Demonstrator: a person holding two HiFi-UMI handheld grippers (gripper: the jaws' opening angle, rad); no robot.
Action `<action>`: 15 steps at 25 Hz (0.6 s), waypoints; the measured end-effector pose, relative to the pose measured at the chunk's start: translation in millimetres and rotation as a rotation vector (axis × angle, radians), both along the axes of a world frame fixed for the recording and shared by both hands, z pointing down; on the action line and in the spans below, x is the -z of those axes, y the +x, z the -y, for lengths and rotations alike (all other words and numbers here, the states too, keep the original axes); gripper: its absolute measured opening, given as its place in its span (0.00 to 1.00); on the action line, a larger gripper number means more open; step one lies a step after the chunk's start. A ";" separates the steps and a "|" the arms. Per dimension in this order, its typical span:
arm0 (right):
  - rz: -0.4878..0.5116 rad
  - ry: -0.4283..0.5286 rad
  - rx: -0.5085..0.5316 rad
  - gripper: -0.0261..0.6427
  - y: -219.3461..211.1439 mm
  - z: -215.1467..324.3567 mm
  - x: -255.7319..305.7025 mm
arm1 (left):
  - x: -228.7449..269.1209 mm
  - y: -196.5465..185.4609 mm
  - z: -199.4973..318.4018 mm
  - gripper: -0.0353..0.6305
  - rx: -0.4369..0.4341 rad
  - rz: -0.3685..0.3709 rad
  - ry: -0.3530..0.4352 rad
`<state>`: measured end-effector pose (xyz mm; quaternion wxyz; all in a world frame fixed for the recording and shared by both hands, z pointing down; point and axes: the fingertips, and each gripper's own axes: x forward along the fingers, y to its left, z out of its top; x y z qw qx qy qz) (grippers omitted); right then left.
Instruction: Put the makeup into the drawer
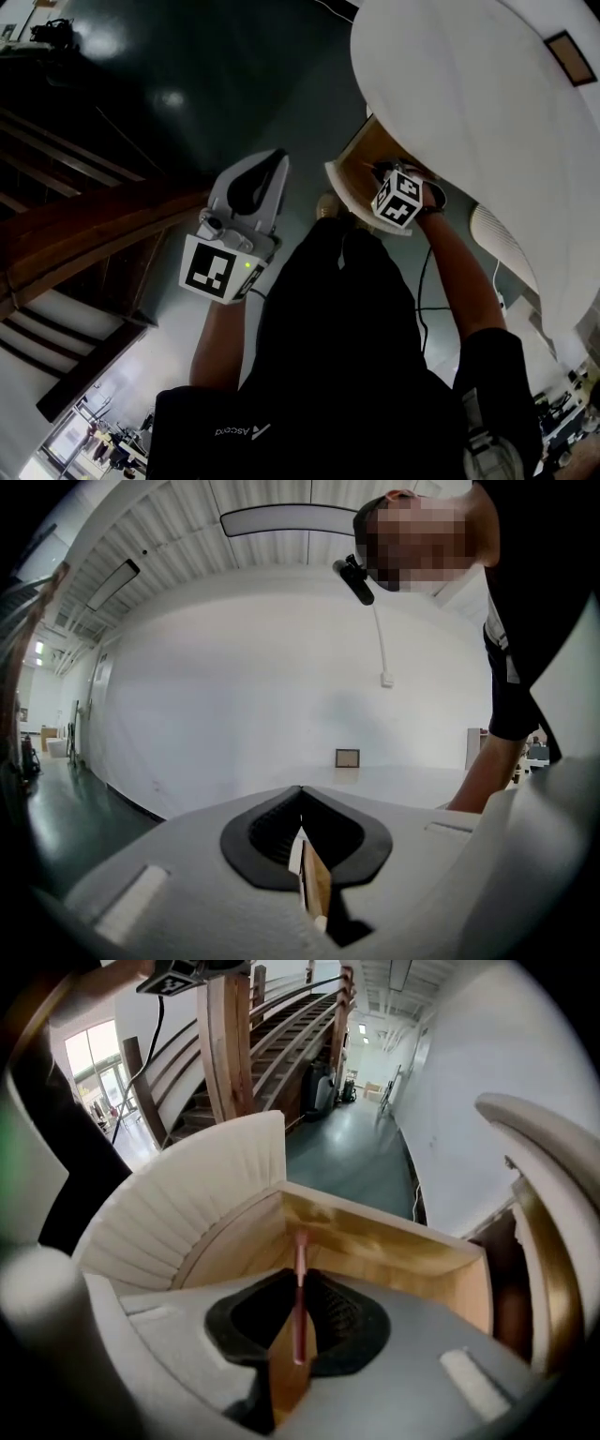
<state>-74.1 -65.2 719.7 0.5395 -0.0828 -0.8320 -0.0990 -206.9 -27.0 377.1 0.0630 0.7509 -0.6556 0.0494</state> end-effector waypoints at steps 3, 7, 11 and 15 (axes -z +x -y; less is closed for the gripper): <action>-0.030 -0.015 0.018 0.12 -5.9 -0.2 -15.5 | -3.1 -4.4 -3.0 0.07 0.017 0.007 -0.012; -0.054 -0.030 0.029 0.12 -11.8 2.4 -31.2 | -7.8 -11.0 -6.0 0.07 0.039 0.011 -0.027; -0.081 -0.044 0.038 0.12 -15.1 2.9 -43.9 | -14.7 -16.1 -7.8 0.07 0.052 0.019 -0.043; -0.110 -0.039 0.025 0.12 -12.5 6.8 -55.0 | -19.4 -12.0 -5.3 0.07 0.059 -0.006 -0.058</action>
